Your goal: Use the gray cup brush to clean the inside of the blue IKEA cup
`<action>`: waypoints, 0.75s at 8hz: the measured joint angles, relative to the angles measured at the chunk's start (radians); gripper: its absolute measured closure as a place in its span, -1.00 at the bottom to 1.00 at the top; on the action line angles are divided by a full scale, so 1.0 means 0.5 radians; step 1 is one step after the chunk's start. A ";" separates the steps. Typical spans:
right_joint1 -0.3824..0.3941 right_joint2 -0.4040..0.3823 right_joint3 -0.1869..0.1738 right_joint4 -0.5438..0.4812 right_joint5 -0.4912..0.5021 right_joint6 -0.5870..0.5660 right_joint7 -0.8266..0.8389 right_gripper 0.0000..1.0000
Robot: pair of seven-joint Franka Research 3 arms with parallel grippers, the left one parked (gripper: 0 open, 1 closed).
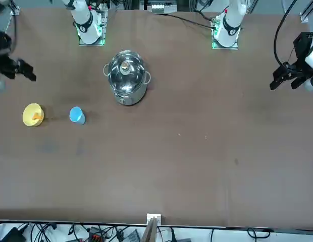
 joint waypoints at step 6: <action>-0.085 0.438 -0.008 -0.256 -0.393 0.490 0.504 -1.00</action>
